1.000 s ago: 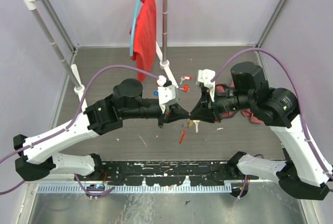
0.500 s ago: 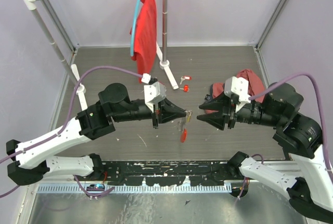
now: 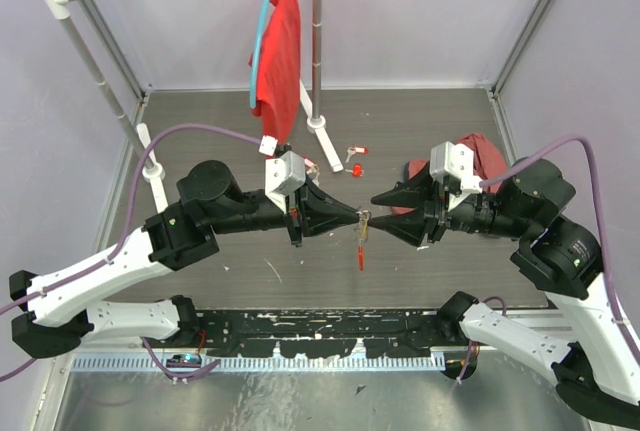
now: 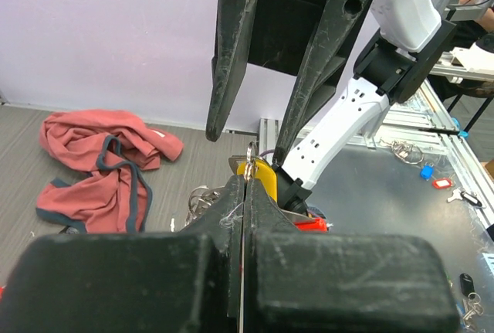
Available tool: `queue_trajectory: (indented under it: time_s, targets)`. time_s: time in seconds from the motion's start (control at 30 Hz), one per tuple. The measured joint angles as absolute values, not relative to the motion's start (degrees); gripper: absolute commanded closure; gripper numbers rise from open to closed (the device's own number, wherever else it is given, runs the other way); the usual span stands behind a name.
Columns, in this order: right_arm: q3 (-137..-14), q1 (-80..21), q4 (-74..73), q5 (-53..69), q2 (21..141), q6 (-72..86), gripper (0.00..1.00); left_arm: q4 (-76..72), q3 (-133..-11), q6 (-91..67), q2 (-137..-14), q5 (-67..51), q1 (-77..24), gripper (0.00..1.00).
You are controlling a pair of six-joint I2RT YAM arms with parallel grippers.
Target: Put the keys on the keyring
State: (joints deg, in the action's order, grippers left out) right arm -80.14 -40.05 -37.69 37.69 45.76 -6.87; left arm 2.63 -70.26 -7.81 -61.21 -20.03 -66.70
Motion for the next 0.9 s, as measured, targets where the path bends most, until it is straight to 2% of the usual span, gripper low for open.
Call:
queue_trajectory:
  time_s: [0.2, 0.5, 0.73, 0.9]
  targets:
    - [-79.2, -40.1, -36.3, 39.2, 45.8, -6.0, 0.57, 2.0, -70.3, -8.2, -61.2, -20.6, -66.7, 1.00]
    - [-79.2, -40.1, -36.2, 40.0, 46.5, -5.8, 0.63, 1.6, -70.3, -8.2, -61.2, -21.1, -66.7, 1.00]
    - [-79.1, -40.1, -36.2, 41.0, 47.2, -5.8, 0.84, 1.6, -70.3, -8.2, -61.2, -21.1, -66.7, 1.00]
    - [-79.2, -40.1, -36.2, 41.7, 47.5, -5.7, 0.96, 1.6, -70.3, -8.0, -61.2, -21.1, -66.7, 1.00]
